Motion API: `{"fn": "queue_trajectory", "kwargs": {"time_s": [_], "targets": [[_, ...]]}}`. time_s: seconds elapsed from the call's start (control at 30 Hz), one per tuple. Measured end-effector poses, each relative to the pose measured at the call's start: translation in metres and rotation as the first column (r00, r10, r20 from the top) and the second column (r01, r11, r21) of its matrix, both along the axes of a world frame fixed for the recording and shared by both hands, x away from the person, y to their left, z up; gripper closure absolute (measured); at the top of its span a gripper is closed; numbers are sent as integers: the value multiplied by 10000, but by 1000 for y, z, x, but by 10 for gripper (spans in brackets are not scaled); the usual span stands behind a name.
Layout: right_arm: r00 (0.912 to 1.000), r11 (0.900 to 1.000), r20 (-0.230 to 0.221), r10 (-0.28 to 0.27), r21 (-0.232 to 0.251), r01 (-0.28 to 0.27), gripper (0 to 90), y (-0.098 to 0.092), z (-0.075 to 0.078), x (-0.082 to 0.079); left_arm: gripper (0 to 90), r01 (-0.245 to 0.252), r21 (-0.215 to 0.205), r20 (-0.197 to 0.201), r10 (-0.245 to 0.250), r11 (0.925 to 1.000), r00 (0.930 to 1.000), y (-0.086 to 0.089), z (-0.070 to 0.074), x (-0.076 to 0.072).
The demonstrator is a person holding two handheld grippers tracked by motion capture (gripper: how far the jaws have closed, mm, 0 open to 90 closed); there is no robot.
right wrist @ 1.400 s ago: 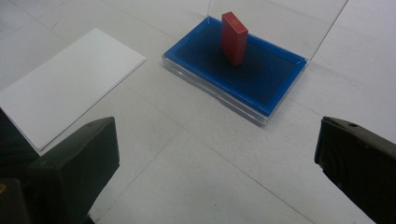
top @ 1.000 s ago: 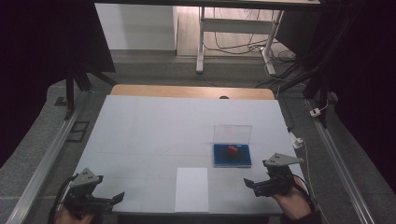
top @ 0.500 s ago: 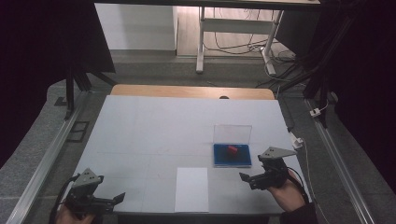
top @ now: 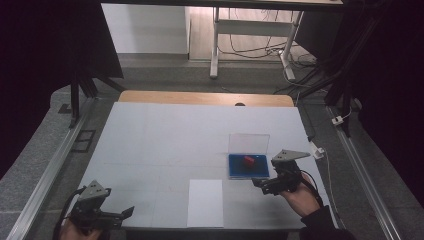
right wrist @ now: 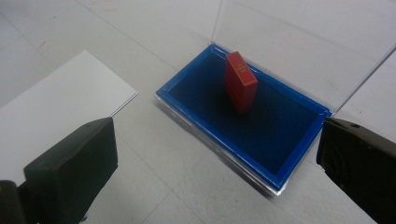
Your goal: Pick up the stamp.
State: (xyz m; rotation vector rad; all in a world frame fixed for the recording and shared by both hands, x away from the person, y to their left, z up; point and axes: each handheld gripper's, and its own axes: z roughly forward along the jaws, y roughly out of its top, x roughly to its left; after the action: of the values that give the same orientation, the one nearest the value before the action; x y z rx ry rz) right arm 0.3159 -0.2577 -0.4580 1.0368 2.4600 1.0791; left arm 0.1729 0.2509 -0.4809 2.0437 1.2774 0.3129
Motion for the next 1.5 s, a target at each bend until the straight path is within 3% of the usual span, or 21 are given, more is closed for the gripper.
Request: {"fn": "queue_trajectory", "kwargs": {"time_s": [0.8, 1.2, 1.3, 1.33, 1.4, 1.5], "targets": [[9994, 9963, -67, 344, -783, -348, 0, 21, -13, 40, 3, 8, 203, -26, -8, 9998, 10000, -2, 0, 0], [9977, 9913, -435, 526, -1188, -574, 0, 34, -23, 61, 3, 62, 303, -21, -61, 9995, 10000, -3, 0, 0], [9962, 9907, -482, 720, -1121, -771, 80, 35, -24, 65, 4, 68, 294, -30, -67, 9995, 10000, -3, 0, 1], [9961, 9903, -463, 754, -1135, -803, 151, 34, -24, 66, 4, 73, 298, -34, -72, 9995, 10000, -3, 0, 1], [9958, 9898, -454, 794, -1150, -842, 181, 34, -23, 66, 4, 86, 306, -36, -85, 9995, 10000, -3, 0, 1], [9930, 9866, -468, 1080, -1182, -1129, 337, 32, -22, 69, 3, 130, 324, -45, -128, 9994, 9999, -3, 0, 1]]}}
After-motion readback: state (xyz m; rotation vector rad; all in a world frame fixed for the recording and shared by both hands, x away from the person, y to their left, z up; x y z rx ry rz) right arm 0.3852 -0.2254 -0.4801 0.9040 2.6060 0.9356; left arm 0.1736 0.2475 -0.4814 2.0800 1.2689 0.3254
